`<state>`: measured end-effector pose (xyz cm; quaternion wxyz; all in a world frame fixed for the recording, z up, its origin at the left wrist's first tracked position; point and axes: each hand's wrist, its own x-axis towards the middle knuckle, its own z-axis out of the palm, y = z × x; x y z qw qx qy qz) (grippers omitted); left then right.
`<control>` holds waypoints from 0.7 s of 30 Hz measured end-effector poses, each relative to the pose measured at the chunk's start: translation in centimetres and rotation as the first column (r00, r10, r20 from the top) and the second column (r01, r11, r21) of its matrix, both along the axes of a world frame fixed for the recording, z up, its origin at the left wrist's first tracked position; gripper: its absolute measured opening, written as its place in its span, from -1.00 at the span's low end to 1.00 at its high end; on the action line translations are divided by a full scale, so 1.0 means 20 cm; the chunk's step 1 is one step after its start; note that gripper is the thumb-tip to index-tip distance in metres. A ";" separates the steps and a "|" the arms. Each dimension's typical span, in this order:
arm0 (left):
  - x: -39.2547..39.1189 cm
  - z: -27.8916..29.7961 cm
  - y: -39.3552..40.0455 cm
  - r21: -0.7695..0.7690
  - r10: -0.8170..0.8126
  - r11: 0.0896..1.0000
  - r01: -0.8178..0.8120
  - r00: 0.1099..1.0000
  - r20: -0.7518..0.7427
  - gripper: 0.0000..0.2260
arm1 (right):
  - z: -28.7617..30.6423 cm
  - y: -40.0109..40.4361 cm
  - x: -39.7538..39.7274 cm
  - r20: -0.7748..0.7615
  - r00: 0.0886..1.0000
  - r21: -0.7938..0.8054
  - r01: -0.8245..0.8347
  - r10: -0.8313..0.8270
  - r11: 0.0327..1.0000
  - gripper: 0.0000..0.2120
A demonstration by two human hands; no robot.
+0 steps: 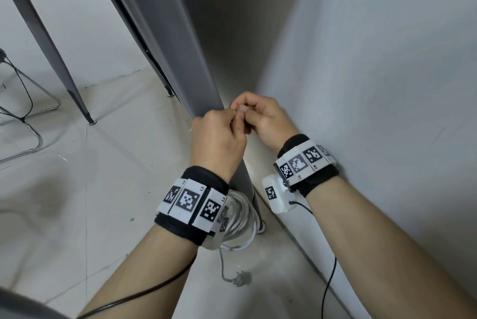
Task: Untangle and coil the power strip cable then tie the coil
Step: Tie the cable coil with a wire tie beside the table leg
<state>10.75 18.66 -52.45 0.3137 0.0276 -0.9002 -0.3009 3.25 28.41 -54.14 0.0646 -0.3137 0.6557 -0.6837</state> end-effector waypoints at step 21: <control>0.04 -0.04 0.01 0.122 0.055 0.992 -0.038 0.989 -0.140 -0.82 | -0.05 0.03 -0.03 0.007 1.000 0.011 0.013 -0.013 1.000 -0.74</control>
